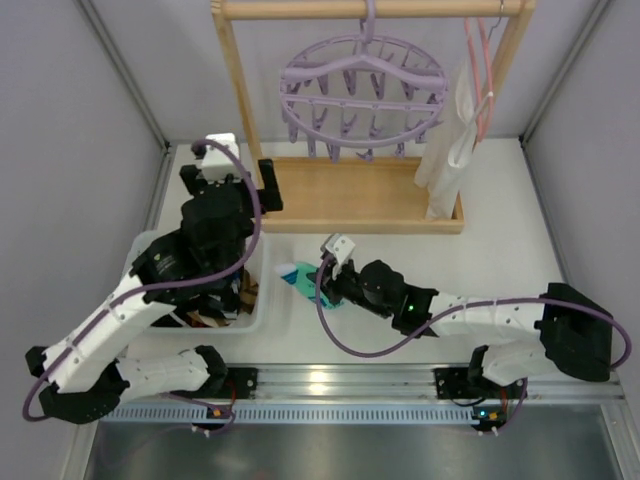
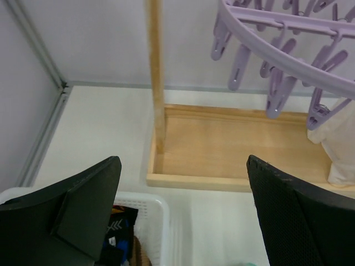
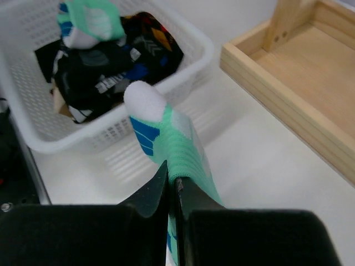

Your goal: Remove the socks clipped to the hanger

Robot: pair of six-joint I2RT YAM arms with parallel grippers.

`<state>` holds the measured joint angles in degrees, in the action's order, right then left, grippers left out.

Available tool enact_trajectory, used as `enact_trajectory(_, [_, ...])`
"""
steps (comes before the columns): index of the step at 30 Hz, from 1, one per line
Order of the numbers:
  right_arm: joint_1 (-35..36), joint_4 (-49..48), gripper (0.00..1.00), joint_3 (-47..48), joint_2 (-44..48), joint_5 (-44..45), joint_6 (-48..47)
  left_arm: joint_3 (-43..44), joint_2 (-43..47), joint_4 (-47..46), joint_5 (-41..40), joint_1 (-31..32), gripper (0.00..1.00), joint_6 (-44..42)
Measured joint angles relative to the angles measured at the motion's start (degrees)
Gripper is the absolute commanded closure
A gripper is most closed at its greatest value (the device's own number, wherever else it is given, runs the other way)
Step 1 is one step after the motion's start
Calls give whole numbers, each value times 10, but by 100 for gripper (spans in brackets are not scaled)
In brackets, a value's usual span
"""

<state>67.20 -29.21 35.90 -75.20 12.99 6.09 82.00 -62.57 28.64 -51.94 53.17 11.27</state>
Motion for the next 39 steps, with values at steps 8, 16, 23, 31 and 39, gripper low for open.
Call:
enact_trajectory(8, [-2, 45, 100, 209, -82, -138, -40, 37, 94, 97, -50, 0, 2, 8])
enact_trajectory(16, [-2, 94, 100, 514, -310, -264, -50, 63, 139, 114, -72, 0, 2, -3])
enact_trajectory(23, [-1, 92, 100, 634, -517, -297, 26, 58, 144, 129, -80, -2, 2, -9])
enact_trajectory(31, [-1, 96, 100, 682, -639, -281, 92, -14, 191, 130, -53, -2, 2, -12])
enact_trajectory(39, [-1, 101, 64, 641, -598, -261, 91, -69, 246, 130, -57, -2, 2, 4])
